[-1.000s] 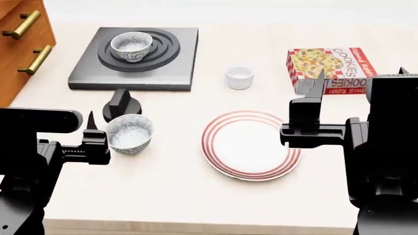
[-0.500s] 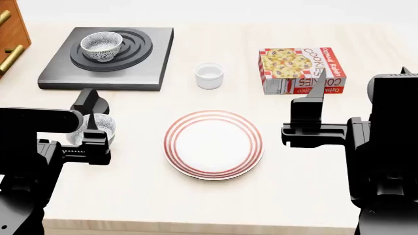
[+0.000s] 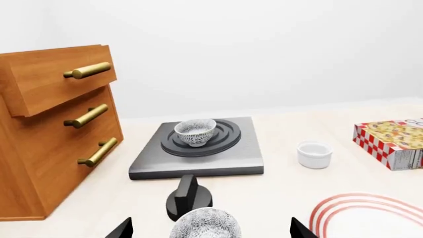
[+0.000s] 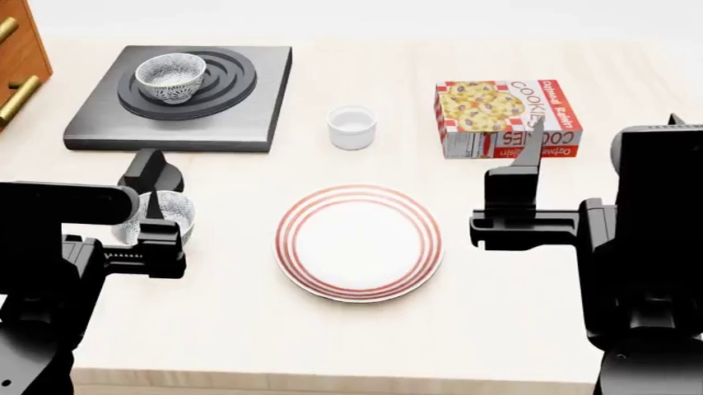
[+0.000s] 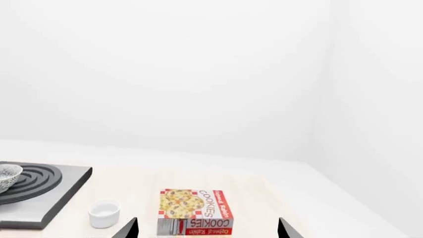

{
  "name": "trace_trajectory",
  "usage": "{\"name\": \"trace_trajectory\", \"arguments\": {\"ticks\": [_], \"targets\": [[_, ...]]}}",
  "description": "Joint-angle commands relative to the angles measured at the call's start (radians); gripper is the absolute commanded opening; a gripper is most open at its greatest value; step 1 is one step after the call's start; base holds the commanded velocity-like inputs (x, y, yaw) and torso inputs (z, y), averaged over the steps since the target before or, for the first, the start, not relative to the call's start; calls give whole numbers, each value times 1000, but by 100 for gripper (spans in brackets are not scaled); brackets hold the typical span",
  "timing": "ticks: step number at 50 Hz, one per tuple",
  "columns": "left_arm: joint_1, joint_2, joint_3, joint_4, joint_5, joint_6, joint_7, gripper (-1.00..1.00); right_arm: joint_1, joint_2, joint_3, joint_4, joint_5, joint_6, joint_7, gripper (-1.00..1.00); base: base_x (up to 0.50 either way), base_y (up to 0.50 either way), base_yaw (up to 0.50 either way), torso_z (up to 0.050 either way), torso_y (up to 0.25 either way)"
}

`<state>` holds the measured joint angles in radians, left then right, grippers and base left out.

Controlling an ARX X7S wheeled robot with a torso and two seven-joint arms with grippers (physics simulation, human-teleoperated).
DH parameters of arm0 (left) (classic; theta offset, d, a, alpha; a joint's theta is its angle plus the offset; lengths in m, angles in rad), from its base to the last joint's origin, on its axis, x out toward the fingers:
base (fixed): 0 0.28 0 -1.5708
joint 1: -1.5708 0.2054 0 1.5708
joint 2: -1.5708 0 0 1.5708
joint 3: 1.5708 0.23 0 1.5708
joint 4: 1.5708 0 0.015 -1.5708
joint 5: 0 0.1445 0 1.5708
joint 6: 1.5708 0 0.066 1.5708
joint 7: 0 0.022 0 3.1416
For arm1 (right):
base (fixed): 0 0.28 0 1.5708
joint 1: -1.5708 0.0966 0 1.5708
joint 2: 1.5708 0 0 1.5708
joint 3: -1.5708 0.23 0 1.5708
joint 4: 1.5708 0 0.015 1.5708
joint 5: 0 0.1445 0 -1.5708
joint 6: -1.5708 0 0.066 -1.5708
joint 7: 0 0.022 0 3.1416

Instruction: Pick the akita bowl on the stove and place it on the plate.

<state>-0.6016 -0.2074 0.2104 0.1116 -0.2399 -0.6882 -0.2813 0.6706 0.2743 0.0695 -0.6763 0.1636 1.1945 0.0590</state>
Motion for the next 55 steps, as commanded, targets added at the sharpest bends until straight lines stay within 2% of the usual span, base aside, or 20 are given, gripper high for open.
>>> {"name": "trace_trajectory", "arguments": {"ticks": [1, 26, 55], "targets": [[-1, 18, -32, -1, -19, 2, 22, 100, 0, -14, 17, 14, -14, -9, -18, 100, 0, 0, 0, 0, 0], [-9, 9, -28, 7, -35, -10, 13, 100, 1, -12, 17, 11, -4, -6, -11, 100, 81, 0, 0, 0, 0], [-7, 0, -16, 7, -46, -5, 3, 100, -2, -7, 15, 14, 9, -16, -6, 100, 203, 3, 0, 0, 0]]}}
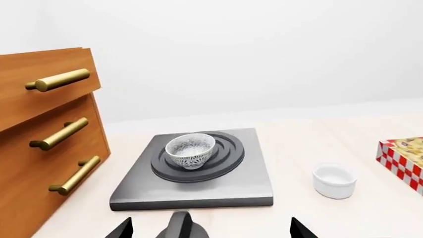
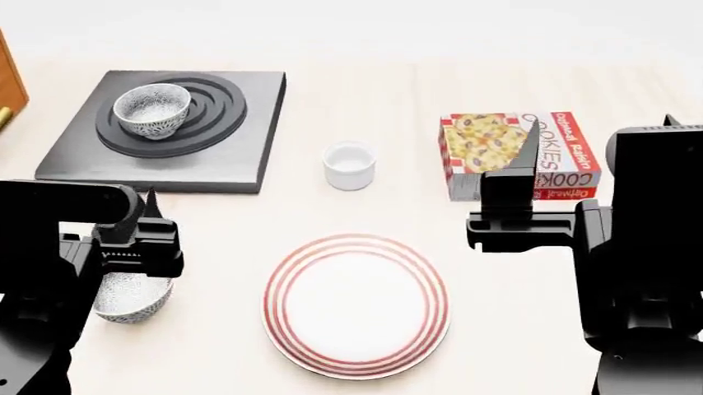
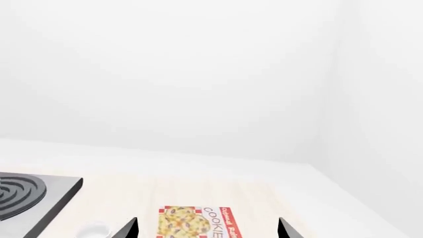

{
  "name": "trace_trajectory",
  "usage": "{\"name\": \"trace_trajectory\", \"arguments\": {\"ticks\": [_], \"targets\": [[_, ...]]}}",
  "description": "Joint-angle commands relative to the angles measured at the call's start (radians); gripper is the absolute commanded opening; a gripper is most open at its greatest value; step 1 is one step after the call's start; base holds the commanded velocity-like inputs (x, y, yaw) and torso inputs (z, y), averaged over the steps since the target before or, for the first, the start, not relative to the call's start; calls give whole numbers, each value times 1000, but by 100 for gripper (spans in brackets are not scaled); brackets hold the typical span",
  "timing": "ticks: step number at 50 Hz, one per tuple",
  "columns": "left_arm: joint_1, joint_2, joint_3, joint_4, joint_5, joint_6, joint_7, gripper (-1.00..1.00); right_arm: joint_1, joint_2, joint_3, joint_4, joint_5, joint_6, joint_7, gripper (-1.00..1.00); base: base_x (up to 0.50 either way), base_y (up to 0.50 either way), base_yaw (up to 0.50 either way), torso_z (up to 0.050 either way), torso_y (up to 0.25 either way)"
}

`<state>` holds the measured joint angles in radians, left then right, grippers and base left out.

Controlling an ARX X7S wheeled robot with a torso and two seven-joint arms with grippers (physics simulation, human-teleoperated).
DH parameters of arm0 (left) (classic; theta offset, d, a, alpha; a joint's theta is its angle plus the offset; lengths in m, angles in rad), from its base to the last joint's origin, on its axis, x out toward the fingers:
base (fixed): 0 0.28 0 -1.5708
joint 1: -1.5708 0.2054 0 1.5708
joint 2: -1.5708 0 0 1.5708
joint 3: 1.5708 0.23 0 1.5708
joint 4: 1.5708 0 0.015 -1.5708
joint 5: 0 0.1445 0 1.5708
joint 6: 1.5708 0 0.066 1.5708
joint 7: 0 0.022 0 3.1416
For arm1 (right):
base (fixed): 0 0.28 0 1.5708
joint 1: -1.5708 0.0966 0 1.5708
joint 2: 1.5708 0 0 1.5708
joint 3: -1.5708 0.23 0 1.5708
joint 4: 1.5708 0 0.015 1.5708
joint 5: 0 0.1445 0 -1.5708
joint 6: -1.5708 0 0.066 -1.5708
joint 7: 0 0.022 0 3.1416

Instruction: Pick the akita bowl on the stove and place it on the plate.

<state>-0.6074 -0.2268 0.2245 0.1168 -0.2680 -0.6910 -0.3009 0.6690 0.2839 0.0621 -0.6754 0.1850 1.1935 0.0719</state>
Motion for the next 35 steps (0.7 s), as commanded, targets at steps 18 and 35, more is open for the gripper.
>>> {"name": "trace_trajectory", "arguments": {"ticks": [18, 35], "targets": [[-5, 16, -24, -10, -23, 8, 19, 100, 0, -14, 22, 13, -5, -15, -15, 100, 222, 11, 0, 0, 0], [-4, 12, -19, -5, -31, 3, 14, 100, -1, -11, 21, 14, 2, -17, -11, 100, 222, 11, 0, 0, 0]]}}
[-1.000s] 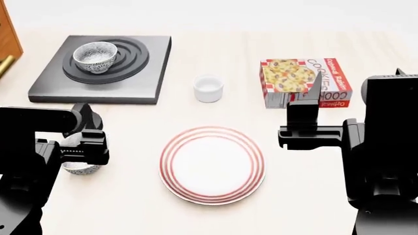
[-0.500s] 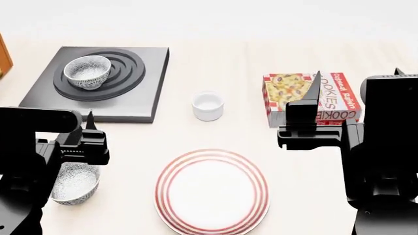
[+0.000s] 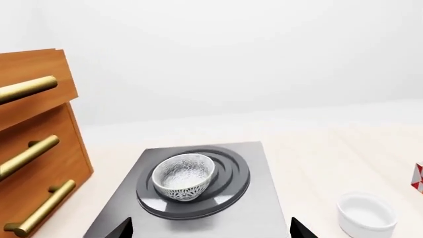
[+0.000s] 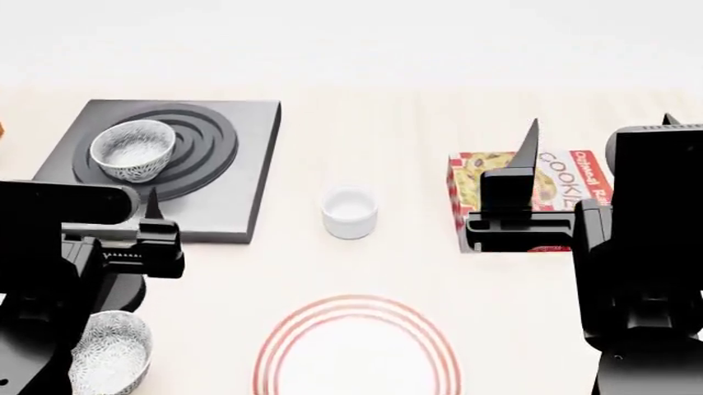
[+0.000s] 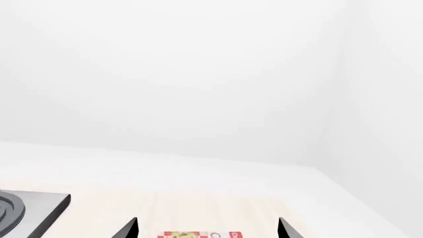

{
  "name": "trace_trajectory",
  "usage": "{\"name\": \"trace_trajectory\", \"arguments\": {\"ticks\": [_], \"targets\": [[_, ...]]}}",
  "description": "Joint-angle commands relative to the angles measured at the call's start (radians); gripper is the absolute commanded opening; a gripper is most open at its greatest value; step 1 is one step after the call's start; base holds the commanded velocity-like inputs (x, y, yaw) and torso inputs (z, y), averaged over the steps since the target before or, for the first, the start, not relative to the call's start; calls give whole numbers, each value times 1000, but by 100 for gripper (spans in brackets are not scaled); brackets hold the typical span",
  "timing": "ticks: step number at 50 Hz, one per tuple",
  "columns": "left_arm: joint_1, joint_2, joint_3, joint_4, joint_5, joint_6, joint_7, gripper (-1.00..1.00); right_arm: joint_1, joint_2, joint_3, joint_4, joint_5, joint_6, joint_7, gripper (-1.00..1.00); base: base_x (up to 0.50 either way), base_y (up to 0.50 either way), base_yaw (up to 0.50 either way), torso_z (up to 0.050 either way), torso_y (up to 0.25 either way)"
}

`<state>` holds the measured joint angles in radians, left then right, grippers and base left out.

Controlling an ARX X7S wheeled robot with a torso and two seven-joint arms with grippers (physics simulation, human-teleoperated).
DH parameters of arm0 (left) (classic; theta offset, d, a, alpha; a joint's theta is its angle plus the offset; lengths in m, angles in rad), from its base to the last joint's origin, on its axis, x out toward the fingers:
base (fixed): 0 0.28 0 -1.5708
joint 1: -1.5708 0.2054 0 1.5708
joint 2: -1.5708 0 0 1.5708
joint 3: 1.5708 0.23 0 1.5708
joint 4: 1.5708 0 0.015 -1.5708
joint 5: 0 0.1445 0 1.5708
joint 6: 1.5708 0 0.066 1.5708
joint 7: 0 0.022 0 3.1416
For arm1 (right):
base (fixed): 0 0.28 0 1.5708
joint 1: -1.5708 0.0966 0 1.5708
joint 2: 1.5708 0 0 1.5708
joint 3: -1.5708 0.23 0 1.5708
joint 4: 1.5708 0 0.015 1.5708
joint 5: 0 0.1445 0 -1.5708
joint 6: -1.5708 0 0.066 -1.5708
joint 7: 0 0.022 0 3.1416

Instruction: Pick the akita bowl on the stove and place it on the plate.

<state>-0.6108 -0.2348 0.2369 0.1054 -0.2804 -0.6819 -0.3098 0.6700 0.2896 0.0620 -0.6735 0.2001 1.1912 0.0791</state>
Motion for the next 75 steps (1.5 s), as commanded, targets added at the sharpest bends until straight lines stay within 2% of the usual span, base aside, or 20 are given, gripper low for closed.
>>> {"name": "trace_trajectory", "arguments": {"ticks": [1, 60, 69, 75], "targets": [[-1, 19, -31, 5, -19, -5, 22, 100, 1, -17, 22, 8, -12, -9, -18, 100, 223, 8, 0, 0, 0], [-14, -5, -6, 6, -32, -2, 11, 100, -3, -6, 18, 9, 10, -18, -4, 100, 224, 10, 0, 0, 0], [-25, -10, 1, 40, -43, -39, 7, 100, -3, -4, 15, 8, 15, -20, -4, 100, 226, 15, 0, 0, 0], [-79, -15, 8, 56, -57, -110, 6, 100, -4, -7, 23, 6, 22, -24, -5, 100, 16, 0, 0, 0, 0]]}}
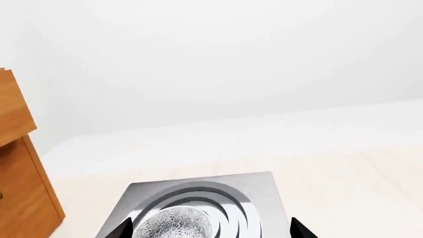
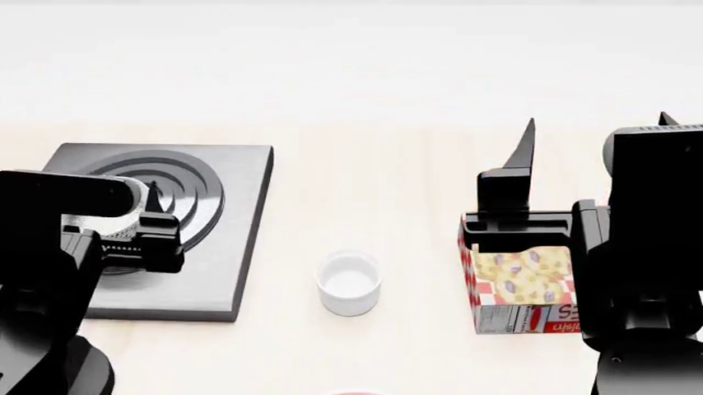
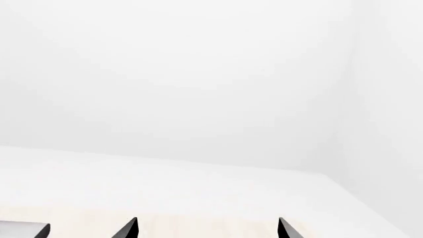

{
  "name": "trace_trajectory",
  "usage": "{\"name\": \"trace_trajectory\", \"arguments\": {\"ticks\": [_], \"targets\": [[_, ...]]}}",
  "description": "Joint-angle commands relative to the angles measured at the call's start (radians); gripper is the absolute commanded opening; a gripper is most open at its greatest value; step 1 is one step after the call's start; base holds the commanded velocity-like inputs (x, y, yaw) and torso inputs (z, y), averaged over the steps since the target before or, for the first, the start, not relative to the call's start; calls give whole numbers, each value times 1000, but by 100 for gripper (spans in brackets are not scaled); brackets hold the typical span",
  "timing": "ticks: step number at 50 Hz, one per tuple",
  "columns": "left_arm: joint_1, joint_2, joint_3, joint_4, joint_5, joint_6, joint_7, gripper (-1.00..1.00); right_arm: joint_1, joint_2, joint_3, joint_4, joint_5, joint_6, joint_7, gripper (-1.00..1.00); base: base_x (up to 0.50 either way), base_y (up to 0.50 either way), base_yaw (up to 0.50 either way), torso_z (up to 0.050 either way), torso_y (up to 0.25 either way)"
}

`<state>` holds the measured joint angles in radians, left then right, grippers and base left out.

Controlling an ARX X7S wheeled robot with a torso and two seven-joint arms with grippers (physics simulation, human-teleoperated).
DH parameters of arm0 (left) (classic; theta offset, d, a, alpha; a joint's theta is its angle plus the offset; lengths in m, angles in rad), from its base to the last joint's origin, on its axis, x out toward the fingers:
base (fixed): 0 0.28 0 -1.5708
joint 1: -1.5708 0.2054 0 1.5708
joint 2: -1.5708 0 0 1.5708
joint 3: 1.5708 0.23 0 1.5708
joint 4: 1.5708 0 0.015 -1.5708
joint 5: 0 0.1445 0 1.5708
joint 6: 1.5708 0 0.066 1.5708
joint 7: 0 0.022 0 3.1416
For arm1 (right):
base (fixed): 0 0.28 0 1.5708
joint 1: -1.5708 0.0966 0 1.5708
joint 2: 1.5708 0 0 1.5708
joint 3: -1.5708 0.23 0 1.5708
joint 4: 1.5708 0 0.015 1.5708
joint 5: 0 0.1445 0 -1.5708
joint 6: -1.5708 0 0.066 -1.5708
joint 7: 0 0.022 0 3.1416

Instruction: Pick the akita bowl on the stove and place it on the plate.

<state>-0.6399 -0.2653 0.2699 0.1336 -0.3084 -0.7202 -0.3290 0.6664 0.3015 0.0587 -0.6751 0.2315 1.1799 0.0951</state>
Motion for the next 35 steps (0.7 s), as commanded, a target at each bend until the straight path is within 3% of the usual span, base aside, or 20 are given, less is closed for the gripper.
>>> {"name": "trace_trajectory", "arguments": {"ticks": [1, 10, 22, 24, 25, 27, 35], "targets": [[-74, 15, -21, 28, -30, -89, 26, 100, 2, -17, 23, 4, -10, -9, -20, 100, 0, 0, 0, 0, 0], [-259, 8, 5, -4, -51, -228, 54, 100, -2, -16, 21, 13, -9, -21, -17, 100, 0, 0, 0, 0, 0], [-440, 25, 45, -131, -41, -276, 84, 100, 0, -16, 25, 11, -2, -16, -14, 100, 0, 0, 0, 0, 0], [-486, 35, 58, -201, -32, -270, 95, 100, -2, -16, 27, 10, -1, -17, -14, 100, 0, 0, 0, 0, 0], [-516, 60, 2, -238, -56, -279, 83, 100, -5, -15, 26, 13, -2, -24, -14, 100, 0, 0, 0, 0, 0], [-574, 50, 65, -281, -24, -269, 108, 100, -7, -15, 26, 16, -2, -29, -14, 100, 0, 0, 0, 0, 0], [-688, 82, 55, -394, -30, -279, 121, 100, -5, -13, 25, 9, 2, -22, -11, 100, 0, 0, 0, 0, 0]]}}
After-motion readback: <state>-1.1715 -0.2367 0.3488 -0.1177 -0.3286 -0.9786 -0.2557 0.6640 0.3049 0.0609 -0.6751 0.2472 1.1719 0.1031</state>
